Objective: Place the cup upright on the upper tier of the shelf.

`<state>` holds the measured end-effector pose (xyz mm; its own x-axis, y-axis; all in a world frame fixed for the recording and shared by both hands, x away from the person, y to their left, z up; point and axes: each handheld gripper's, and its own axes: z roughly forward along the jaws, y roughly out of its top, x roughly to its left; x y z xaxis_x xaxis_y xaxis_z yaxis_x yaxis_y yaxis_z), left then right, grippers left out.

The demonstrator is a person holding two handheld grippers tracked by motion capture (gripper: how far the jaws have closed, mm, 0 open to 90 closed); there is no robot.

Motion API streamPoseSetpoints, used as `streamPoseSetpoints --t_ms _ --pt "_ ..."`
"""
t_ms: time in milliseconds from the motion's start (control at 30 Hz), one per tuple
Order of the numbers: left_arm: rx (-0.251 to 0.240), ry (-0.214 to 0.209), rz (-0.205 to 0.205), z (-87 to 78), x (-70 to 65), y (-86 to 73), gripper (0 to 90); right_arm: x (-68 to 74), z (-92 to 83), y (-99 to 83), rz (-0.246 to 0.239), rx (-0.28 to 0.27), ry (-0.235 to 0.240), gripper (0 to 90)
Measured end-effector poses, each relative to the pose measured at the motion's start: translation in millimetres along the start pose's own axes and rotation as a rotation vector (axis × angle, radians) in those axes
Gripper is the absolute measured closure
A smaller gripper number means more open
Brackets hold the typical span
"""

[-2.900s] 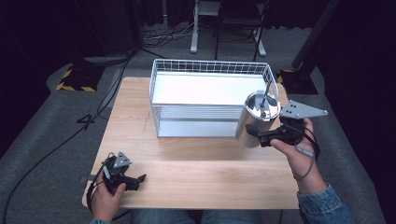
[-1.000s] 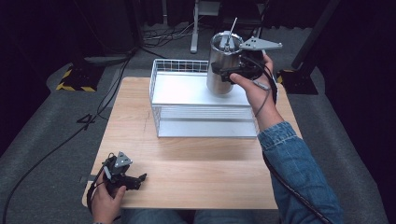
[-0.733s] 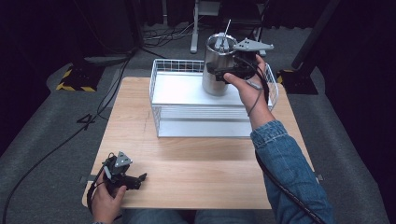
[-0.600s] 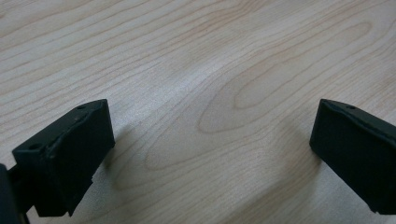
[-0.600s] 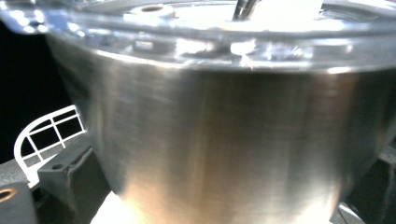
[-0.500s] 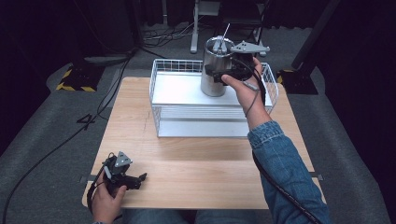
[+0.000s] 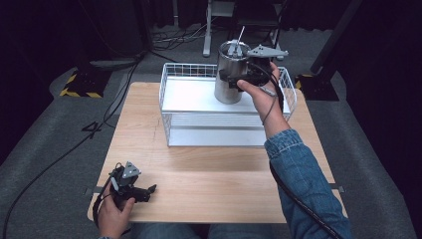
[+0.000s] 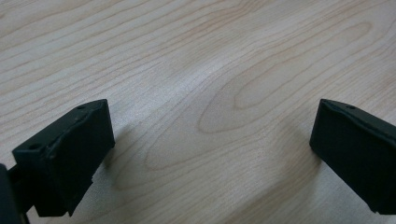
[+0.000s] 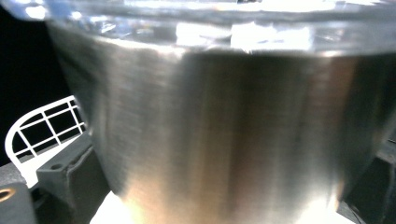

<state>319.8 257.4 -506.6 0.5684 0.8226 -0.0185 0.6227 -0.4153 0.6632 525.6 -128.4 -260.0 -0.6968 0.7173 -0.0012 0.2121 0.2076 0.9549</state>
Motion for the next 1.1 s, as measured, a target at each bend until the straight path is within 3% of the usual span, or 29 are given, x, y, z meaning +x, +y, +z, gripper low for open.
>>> streamPoseSetpoints --t_ms 400,500,633,800,900,1100 --pt "0.002 -0.002 -0.002 -0.1 -0.1 0.0 0.2 -0.1 2.0 -0.1 0.005 -0.001 0.003 2.5" --pt "-0.001 0.001 -0.002 0.1 -0.2 -0.1 0.2 3.2 3.2 -0.1 0.009 -0.003 -0.029 1.3" --pt "0.001 -0.001 -0.002 0.0 -0.1 -0.1 0.2 3.1 2.4 0.0 -0.009 0.006 -0.015 0.0" --pt "-0.001 0.001 -0.003 0.2 -0.3 -0.1 0.2 3.8 1.1 0.9 -0.068 0.007 -0.042 0.0" --pt "0.003 -0.001 0.002 -0.2 0.2 0.1 0.2 5.0 -0.3 2.2 -0.059 -0.004 -0.051 0.0" --pt "0.002 -0.002 -0.002 -0.1 -0.1 0.0 0.2 0.0 -9.4 -0.6 -0.025 0.006 -0.021 0.0"
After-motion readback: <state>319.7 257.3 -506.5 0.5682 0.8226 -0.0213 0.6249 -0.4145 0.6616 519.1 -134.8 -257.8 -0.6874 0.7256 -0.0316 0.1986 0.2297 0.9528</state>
